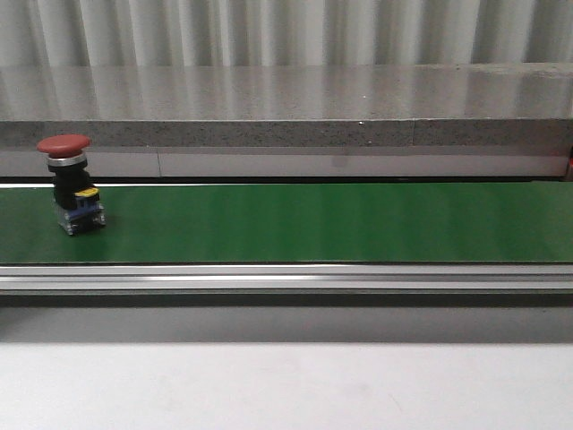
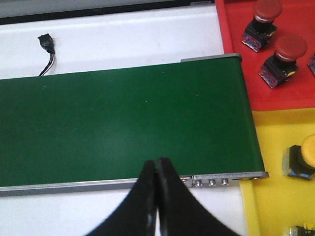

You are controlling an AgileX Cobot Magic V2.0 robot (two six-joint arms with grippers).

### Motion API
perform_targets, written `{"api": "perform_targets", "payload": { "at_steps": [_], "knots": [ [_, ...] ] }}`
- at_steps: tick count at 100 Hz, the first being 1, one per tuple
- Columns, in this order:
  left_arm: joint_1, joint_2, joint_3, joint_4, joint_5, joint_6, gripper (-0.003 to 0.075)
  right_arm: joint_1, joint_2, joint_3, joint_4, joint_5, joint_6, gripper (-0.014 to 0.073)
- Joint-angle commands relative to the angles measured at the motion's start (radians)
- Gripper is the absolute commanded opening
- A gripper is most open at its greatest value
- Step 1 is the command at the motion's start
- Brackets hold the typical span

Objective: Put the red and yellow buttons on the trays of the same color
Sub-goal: 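Move the left gripper to a yellow button and grasp it, then set the yellow button on the belt's near end and open left gripper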

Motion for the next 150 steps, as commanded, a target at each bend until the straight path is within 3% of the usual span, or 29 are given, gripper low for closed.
{"api": "perform_targets", "payload": {
  "at_steps": [1,30,63,94,127,137,142,150],
  "knots": [
    [0.001,-0.131,-0.040,-0.054,0.005,-0.009,-0.0020,0.002,-0.008,-0.026,0.012,-0.051,-0.009,-0.0067],
    [-0.057,-0.359,-0.007,-0.065,0.118,-0.009,-0.0020,0.002,-0.008,-0.026,0.012,-0.051,-0.009,-0.0067],
    [-0.191,-0.567,0.283,-0.065,0.051,-0.007,-0.0020,0.002,-0.008,-0.026,0.012,-0.051,-0.009,-0.0067],
    [-0.296,-0.587,0.469,-0.063,-0.020,-0.006,-0.0020,0.002,-0.008,-0.026,0.012,-0.051,-0.009,-0.0067],
    [-0.306,-0.585,0.530,-0.063,-0.055,0.038,-0.0011,0.002,-0.008,-0.026,0.012,-0.051,-0.009,-0.0067],
    [-0.306,-0.585,0.536,-0.063,-0.053,0.045,0.0076,0.002,-0.008,-0.026,0.012,-0.051,-0.009,-0.0067],
    [-0.306,-0.585,0.536,-0.063,-0.053,0.045,0.0160,0.002,-0.008,-0.026,0.012,-0.051,-0.009,-0.0067],
    [-0.306,-0.585,0.536,-0.063,-0.053,0.045,0.0365,0.002,-0.008,-0.026,0.012,-0.051,-0.009,-0.0067]
  ]
}}
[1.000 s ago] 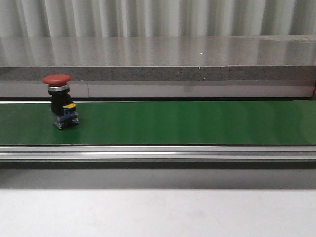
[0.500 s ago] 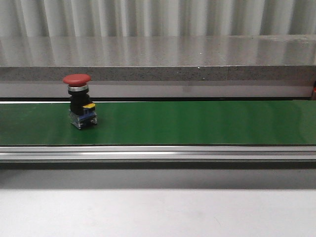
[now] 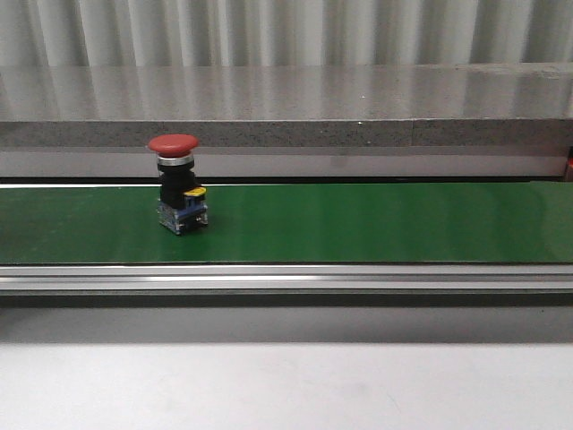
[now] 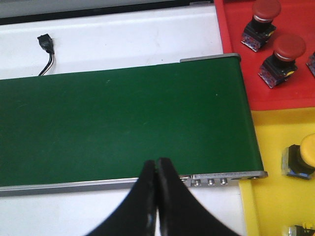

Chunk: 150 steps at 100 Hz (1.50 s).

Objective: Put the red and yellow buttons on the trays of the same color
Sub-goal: 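Set the yellow button on the belt's near end and open left gripper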

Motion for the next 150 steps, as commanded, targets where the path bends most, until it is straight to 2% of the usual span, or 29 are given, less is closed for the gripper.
{"api": "perform_targets", "payload": {
  "at_steps": [1,4,11,18,40,64,78,92,104,127,150],
  "knots": [
    [-0.006,-0.044,-0.023,-0.027,-0.039,0.005,0.0384,0.002,-0.008,-0.026,0.012,-0.053,-0.009,-0.0067],
    [-0.006,-0.044,-0.023,-0.028,-0.039,0.005,0.0477,0.002,-0.008,-0.026,0.012,-0.053,-0.009,-0.0067],
    [-0.006,-0.044,-0.023,-0.036,-0.039,0.005,0.0631,0.002,-0.008,-0.026,0.012,-0.053,-0.009,-0.0067],
    [-0.006,-0.044,-0.023,-0.049,-0.039,0.005,0.0706,0.002,-0.008,-0.026,0.012,-0.053,-0.009,-0.0067],
    [-0.017,-0.086,-0.023,-0.085,-0.048,0.007,0.0652,0.002,-0.008,-0.026,0.012,-0.053,-0.009,-0.0067],
    [-0.025,-0.266,-0.023,-0.089,-0.073,0.024,0.0606,0.002,-0.008,-0.026,0.012,-0.058,-0.009,-0.0067],
    [-0.025,-0.395,0.005,-0.092,-0.075,0.031,0.0557,0.002,-0.008,-0.026,0.012,-0.058,-0.009,-0.0067],
    [-0.025,-0.517,0.067,-0.110,-0.075,0.033,0.0460,0.002,-0.008,-0.026,0.012,-0.058,-0.009,-0.0067],
    [-0.025,-0.608,0.137,-0.110,-0.075,0.033,0.0323,0.002,-0.008,-0.026,0.012,-0.078,-0.009,-0.0067],
    [-0.040,-0.716,0.256,-0.114,-0.117,0.033,-0.0019,0.002,-0.008,-0.026,0.012,-0.125,-0.009,-0.0067],
    [-0.074,-0.780,0.336,-0.114,-0.183,0.044,-0.0020,0.002,-0.008,-0.026,0.012,-0.134,-0.009,-0.0067]
  ]
}}
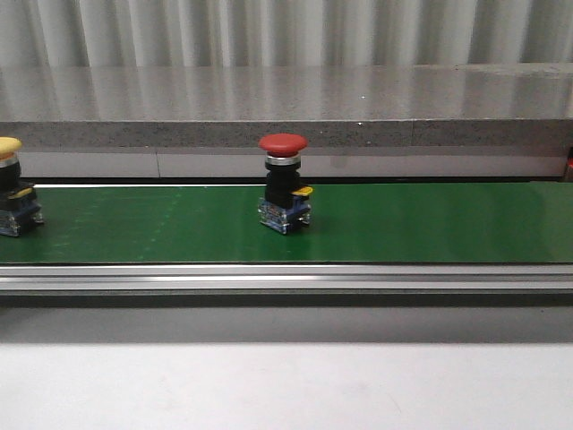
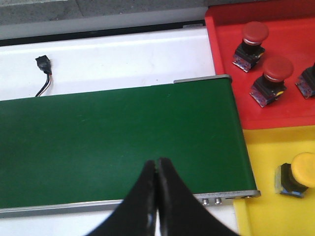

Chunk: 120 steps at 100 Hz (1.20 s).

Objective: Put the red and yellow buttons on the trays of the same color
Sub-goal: 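Set the yellow button on the belt's near end and open left gripper, then move the right gripper down and grasp the red button at the belt's far end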

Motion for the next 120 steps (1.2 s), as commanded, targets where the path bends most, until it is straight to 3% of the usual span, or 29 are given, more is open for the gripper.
{"api": "perform_targets", "payload": {
  "at_steps": [1,23,30,37,49,54,66,84,120],
  "knots": [
    [-0.012,-0.020,-0.009,-0.030,-0.083,0.004,-0.0020,0.002,-0.008,-0.026,0.012,-0.067,-0.009,-0.0067],
    [-0.012,-0.020,-0.009,-0.030,-0.100,0.004,-0.0020,0.002,-0.007,-0.026,0.012,-0.060,-0.009,-0.0057],
    [-0.012,-0.020,-0.009,-0.030,-0.101,0.004,-0.0020,0.002,-0.007,-0.026,0.012,-0.041,-0.009,0.0015],
    [-0.012,-0.020,-0.009,-0.030,-0.101,0.004,-0.0020,0.002,-0.007,-0.026,0.012,-0.019,-0.009,0.0176],
    [-0.012,-0.018,-0.009,-0.030,-0.101,0.004,-0.0020,0.002,-0.007,-0.026,0.033,0.001,-0.009,0.0570],
    [-0.012,-0.018,-0.009,-0.030,-0.101,0.004,-0.0020,0.004,-0.007,-0.027,0.072,0.002,-0.012,0.0673],
    [-0.012,-0.018,-0.009,-0.030,-0.101,0.004,-0.0020,0.052,0.018,-0.045,0.164,0.041,-0.155,0.0625],
    [-0.012,-0.018,-0.009,-0.030,-0.101,0.004,-0.0020,0.166,0.145,-0.118,0.274,0.100,-0.331,0.0624],
    [-0.012,-0.018,-0.009,-0.030,-0.101,0.004,-0.0020,0.421,0.426,-0.268,0.272,0.080,-0.395,0.0624]
  ]
}}
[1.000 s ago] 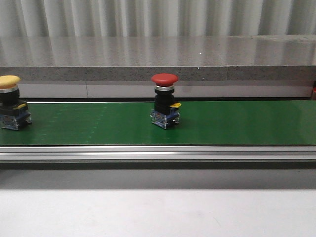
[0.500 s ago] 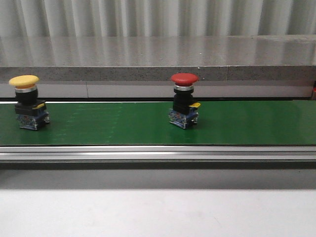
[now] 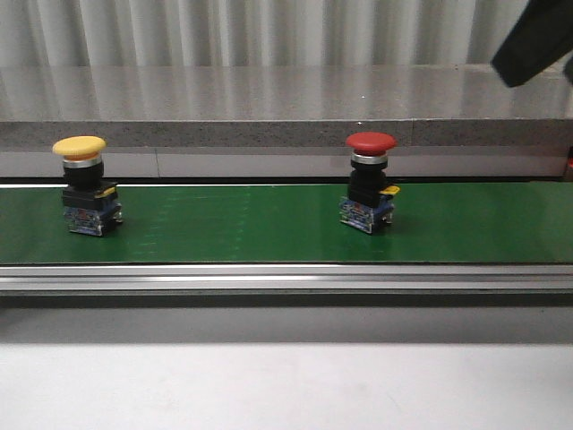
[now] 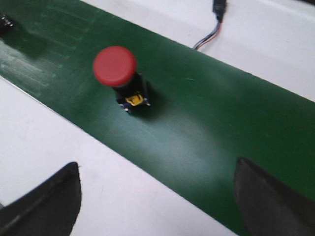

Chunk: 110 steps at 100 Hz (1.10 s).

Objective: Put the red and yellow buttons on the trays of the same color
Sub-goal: 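Move the right gripper down and grasp the red button at the belt's far end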

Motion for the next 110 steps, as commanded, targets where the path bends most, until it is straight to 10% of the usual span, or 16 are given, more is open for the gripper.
{"api": "perform_targets", "payload": {
  "at_steps": [1,66,90,110],
  "knots": [
    [-0.008,-0.004,-0.026,-0.028,-0.068,0.000,-0.0020,0.044,0.037,-0.063,0.035,-0.050,-0.016,0.0624],
    [-0.008,-0.004,-0.026,-0.028,-0.068,0.000,-0.0020,0.092,0.367,-0.181,0.009,-0.175,-0.049,0.0617],
    [-0.008,-0.004,-0.026,-0.028,-0.068,0.000,-0.0020,0.091,0.397,-0.197,0.009,-0.143,-0.058,0.0260],
    [-0.008,-0.004,-0.026,-0.028,-0.068,0.000,-0.0020,0.045,0.391,-0.279,0.002,-0.029,-0.002,0.0216]
  ]
}}
